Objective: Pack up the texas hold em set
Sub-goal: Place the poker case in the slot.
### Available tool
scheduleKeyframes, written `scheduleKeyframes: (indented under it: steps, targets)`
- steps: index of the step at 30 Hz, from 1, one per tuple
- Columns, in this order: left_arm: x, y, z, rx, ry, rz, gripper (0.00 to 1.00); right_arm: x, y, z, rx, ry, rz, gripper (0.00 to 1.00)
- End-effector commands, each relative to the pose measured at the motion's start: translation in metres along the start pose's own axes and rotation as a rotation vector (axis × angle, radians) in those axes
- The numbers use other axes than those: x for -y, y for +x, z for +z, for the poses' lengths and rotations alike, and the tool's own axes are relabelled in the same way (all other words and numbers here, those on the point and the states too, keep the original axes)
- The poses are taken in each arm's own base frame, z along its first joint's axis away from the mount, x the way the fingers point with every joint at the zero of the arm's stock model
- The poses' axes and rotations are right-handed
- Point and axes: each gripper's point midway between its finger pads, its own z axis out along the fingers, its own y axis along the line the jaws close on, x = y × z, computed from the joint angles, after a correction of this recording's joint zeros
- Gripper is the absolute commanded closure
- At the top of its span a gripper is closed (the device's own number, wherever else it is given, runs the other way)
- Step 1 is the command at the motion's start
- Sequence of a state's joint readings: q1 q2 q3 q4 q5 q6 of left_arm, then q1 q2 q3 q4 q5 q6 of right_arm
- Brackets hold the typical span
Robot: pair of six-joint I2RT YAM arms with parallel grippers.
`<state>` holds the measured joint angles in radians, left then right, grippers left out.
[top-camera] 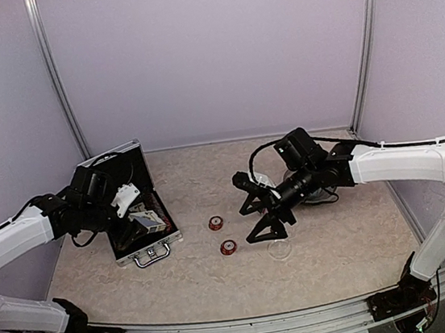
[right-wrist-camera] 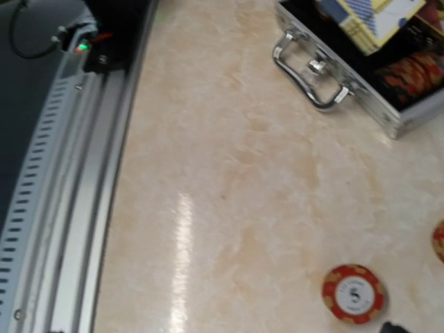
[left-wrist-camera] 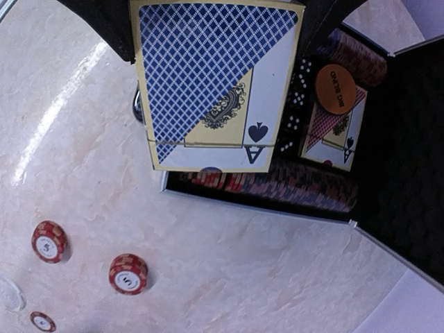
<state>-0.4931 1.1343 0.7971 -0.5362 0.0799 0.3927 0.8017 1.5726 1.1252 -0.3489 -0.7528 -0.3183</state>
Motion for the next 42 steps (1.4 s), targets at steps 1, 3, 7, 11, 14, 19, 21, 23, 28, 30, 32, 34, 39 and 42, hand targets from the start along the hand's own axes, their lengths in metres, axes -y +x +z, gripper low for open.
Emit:
scheduleKeyframes:
  steps: [1, 3, 7, 11, 14, 19, 21, 23, 28, 30, 32, 34, 39, 42]
  targets:
    - [-0.026, 0.008, -0.01, -0.066, -0.084, 0.032, 0.64, -0.01, -0.014, -0.006, 0.076, -0.054, -0.028, 0.02]
    - [-0.031, 0.012, -0.01, -0.079, -0.081, 0.028, 0.64, -0.013, -0.014, -0.005, 0.085, -0.073, -0.03, 0.02]
    - [-0.038, 0.022, 0.0, -0.137, -0.068, 0.045, 0.65, -0.016, -0.015, -0.004, 0.096, -0.1, -0.035, 0.03]
    - [-0.044, 0.018, 0.008, -0.126, -0.035, 0.046, 0.67, -0.018, -0.015, -0.004, 0.099, -0.107, -0.037, 0.03]
    - [-0.051, 0.02, 0.012, -0.13, -0.018, 0.042, 0.67, -0.019, -0.015, -0.005, 0.104, -0.108, -0.04, 0.03]
    - [-0.053, 0.02, 0.019, -0.128, 0.018, 0.055, 0.67, -0.019, -0.015, -0.005, 0.105, -0.106, -0.042, 0.03]
    - [-0.051, 0.02, 0.023, -0.127, 0.043, 0.056, 0.67, -0.019, -0.014, -0.005, 0.103, -0.107, -0.041, 0.03]
    - [-0.048, 0.022, 0.026, -0.135, 0.066, 0.058, 0.66, -0.019, -0.014, -0.005, 0.103, -0.106, -0.041, 0.03]
    - [-0.048, 0.023, 0.03, -0.135, 0.103, 0.064, 0.66, -0.02, -0.013, -0.005, 0.104, -0.113, -0.041, 0.03]
    - [-0.051, 0.023, 0.03, -0.134, 0.113, 0.057, 0.66, -0.019, -0.013, -0.004, 0.104, -0.113, -0.041, 0.03]
    - [-0.051, 0.024, 0.032, -0.131, 0.124, 0.055, 0.66, -0.02, -0.013, -0.004, 0.103, -0.113, -0.04, 0.03]
    - [-0.052, 0.028, 0.035, -0.141, 0.126, 0.057, 0.66, -0.02, -0.013, -0.005, 0.105, -0.114, -0.041, 0.03]
    - [-0.052, 0.03, 0.04, -0.161, 0.145, 0.059, 0.67, -0.021, -0.013, -0.005, 0.106, -0.117, -0.044, 0.03]
    - [-0.055, 0.031, 0.042, -0.164, 0.147, 0.064, 0.67, -0.021, -0.013, -0.005, 0.107, -0.118, -0.043, 0.03]
